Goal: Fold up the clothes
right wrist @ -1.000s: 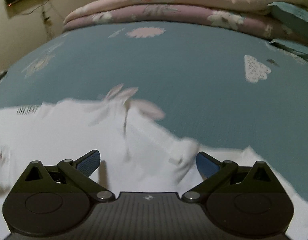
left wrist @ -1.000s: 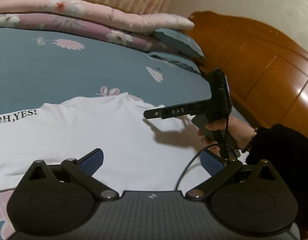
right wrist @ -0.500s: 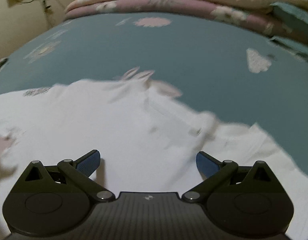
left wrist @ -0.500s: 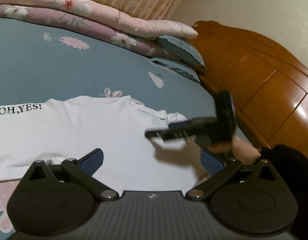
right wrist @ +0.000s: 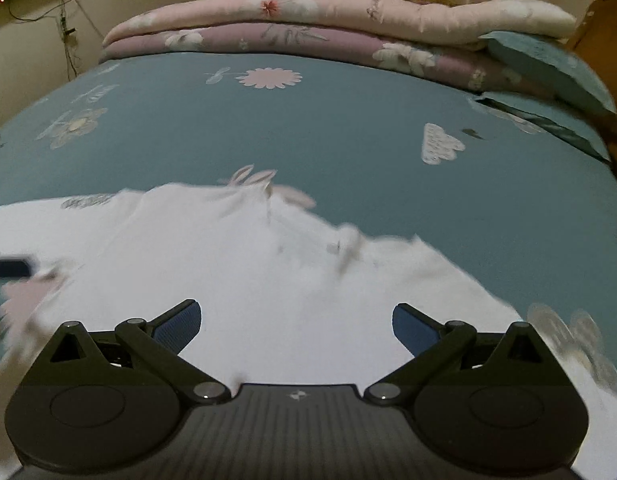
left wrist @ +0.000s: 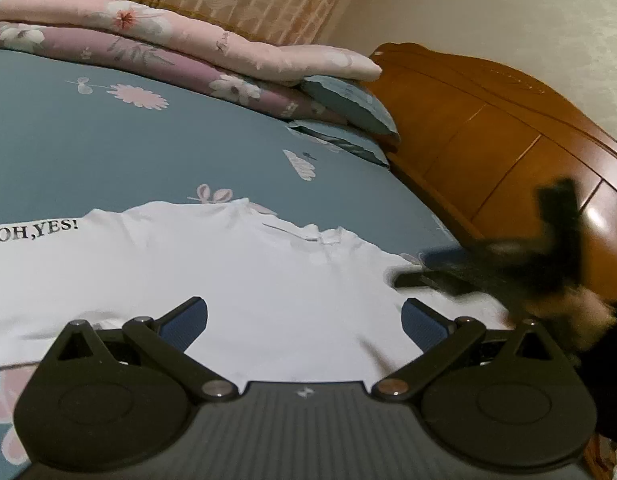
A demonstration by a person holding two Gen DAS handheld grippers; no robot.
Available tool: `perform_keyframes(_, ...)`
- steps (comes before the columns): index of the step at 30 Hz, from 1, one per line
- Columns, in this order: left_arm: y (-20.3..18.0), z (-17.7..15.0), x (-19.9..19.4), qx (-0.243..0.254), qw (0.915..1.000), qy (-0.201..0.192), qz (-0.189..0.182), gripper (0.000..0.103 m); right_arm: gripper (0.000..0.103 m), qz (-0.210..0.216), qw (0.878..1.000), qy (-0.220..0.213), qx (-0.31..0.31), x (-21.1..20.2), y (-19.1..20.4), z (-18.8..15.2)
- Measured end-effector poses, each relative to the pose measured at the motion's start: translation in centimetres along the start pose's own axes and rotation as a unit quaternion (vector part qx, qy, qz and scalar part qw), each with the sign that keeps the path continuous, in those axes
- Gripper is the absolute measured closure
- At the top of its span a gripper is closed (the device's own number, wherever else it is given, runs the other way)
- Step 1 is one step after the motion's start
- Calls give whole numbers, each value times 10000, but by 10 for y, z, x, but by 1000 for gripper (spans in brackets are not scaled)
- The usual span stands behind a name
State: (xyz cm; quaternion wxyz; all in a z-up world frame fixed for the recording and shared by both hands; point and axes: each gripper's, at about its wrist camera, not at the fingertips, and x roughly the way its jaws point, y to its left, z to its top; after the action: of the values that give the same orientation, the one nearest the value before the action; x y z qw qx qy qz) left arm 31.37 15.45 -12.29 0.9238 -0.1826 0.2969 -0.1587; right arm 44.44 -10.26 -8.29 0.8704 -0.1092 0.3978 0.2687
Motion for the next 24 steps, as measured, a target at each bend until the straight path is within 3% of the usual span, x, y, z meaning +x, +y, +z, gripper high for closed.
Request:
perform_keyframes(6, -25, -18, 8, 529, 9980, 324, -111, 1, 0, -154, 9990, 249, 350, -59, 30, -82)
perform_keyframes(11, -45, -33, 15, 968, 9933, 594, -202, 1, 0, -501, 9961, 179, 708, -59, 62, -150)
perform_keyframes(16, -48, -44, 27, 943, 9913, 876, -283, 1, 0, -592, 9941, 328, 843, -44, 77, -180)
perform_keyframes(20, -46, -52, 39, 1022, 9884, 1122, 38, 1, 0, -592, 9938, 215, 915, -42, 76, -189)
perform_keyframes(24, -32, -57, 46, 607, 9908, 1213, -42, 1, 0, -589, 9942, 76, 901, -43, 77, -194)
